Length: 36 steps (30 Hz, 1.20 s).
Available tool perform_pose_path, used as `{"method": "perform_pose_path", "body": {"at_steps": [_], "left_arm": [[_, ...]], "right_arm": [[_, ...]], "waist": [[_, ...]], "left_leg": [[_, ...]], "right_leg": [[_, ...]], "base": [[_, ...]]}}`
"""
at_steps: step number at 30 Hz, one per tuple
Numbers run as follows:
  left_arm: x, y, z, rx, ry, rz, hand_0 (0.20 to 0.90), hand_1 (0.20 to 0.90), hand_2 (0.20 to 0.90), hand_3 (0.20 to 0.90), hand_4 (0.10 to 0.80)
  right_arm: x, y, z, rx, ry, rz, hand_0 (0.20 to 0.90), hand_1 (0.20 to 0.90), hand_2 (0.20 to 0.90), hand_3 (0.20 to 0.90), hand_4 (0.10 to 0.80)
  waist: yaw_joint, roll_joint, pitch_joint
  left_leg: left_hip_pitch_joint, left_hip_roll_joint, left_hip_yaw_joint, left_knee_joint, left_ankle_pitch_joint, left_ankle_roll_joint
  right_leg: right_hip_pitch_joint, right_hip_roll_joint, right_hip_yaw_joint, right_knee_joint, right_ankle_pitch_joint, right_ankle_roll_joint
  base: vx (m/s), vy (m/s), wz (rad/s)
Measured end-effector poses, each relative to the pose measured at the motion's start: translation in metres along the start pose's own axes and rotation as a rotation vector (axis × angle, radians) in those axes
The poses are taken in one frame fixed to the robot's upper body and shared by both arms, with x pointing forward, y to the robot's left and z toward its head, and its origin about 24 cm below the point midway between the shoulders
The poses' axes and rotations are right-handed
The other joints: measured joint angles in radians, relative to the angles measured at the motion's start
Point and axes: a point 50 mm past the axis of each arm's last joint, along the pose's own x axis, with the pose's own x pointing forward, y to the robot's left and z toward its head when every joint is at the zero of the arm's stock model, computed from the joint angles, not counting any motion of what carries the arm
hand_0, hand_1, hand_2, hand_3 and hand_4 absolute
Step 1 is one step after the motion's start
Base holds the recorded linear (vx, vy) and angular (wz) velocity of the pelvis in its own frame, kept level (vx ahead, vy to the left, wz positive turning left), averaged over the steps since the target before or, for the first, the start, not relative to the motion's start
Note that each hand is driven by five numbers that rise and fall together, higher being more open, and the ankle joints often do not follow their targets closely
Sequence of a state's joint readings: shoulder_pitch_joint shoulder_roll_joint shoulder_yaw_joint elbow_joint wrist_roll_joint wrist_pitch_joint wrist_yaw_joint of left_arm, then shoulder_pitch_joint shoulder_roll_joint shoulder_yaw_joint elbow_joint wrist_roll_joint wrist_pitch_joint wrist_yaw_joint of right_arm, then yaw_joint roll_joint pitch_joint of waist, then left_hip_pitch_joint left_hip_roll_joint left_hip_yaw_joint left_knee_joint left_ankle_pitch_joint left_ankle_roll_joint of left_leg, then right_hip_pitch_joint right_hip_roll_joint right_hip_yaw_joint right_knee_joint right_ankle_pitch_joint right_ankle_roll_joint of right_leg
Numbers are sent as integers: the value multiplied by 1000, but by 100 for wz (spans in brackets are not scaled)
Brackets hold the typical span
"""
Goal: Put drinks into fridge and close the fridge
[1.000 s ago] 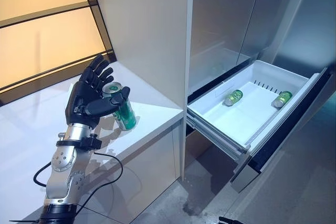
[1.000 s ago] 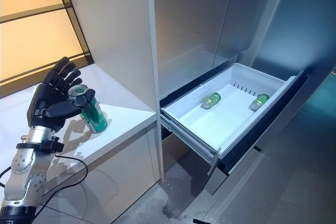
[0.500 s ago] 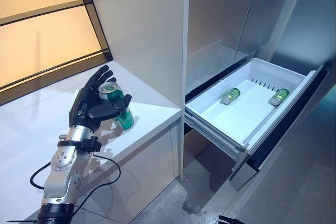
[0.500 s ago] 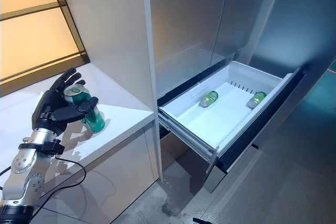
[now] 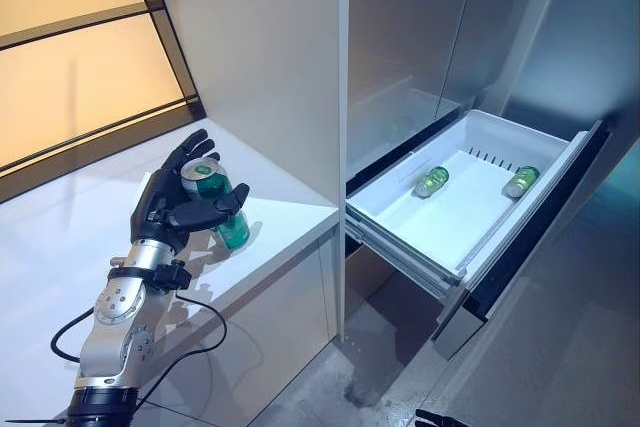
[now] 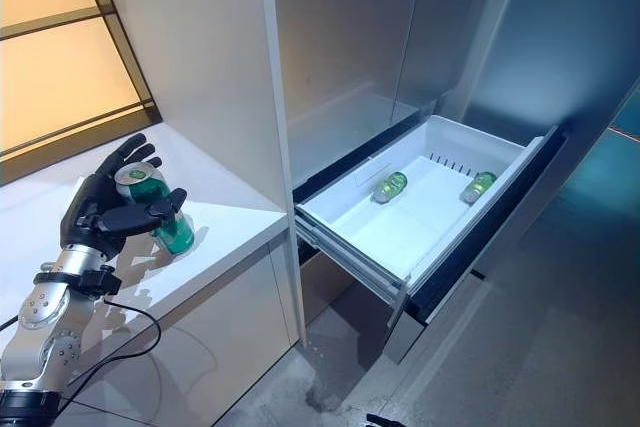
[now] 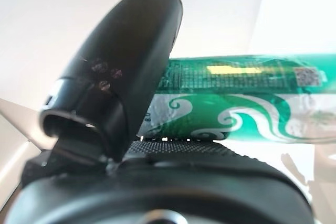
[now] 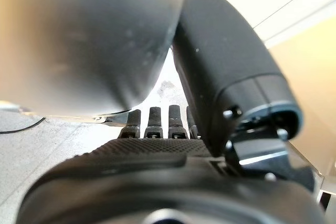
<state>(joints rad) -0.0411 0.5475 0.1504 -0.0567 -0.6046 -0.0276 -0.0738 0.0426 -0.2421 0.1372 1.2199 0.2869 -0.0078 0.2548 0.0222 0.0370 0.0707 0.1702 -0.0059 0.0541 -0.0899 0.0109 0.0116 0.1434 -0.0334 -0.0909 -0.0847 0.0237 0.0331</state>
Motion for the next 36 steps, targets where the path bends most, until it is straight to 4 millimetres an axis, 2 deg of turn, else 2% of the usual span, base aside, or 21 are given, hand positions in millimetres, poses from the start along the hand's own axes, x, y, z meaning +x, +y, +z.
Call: {"method": "perform_pose_path", "body": {"at_steps": [2,4,5,7,24,28,33,36], "left_arm": [[0,0,0,0,0,0,900,900,900,900,800],[0,0,0,0,0,0,674,674,674,636,536],[0,0,0,0,1,0,674,674,674,636,536],[0,-1,-1,0,2,-3,300,300,300,200,100],[0,-2,-4,62,39,-24,300,300,300,200,100],[1,-2,-4,27,48,-49,300,300,300,200,100],[0,-9,-5,-137,45,-131,300,300,300,200,100],[0,-23,-7,-217,44,-226,300,300,300,200,100]], "right_arm": [[0,0,0,0,-1,0,900,900,900,900,800],[0,0,1,-1,-3,1,900,900,900,900,800],[0,0,1,-1,-4,2,900,900,900,900,800],[0,1,1,0,-4,2,900,900,900,900,800],[0,1,0,0,-2,2,900,900,900,900,800],[0,1,1,-21,-14,2,900,900,900,900,800],[-1,9,22,-149,-117,29,900,900,900,900,800],[-2,20,38,-191,-205,68,900,900,900,900,800]], "waist": [[1,0,0],[-3,0,0],[-3,0,0],[-6,0,-3],[-24,4,-24],[-24,4,-25],[-24,2,-25],[-26,-3,-20]], "left_leg": [[0,1,10,0,0,0],[0,1,16,0,-1,1],[0,1,17,0,-1,1],[0,0,18,0,-1,1],[0,1,25,-1,-1,1],[-1,1,28,-1,-1,1],[-12,1,42,3,-1,2],[-11,1,44,4,-1,2]], "right_leg": [[-4,1,10,0,3,0],[-7,1,17,0,6,0],[-7,1,17,0,6,1],[-8,0,19,0,7,1],[-11,7,27,-5,7,4],[-14,7,30,-5,8,4],[-31,8,44,-4,19,2],[-31,8,46,-5,22,2]], "base": [[-9,2,-13],[-10,3,-11],[-5,1,-6],[0,0,0],[0,-1,0],[-4,-3,-1],[-19,-10,-8],[-6,-2,-1]]}}
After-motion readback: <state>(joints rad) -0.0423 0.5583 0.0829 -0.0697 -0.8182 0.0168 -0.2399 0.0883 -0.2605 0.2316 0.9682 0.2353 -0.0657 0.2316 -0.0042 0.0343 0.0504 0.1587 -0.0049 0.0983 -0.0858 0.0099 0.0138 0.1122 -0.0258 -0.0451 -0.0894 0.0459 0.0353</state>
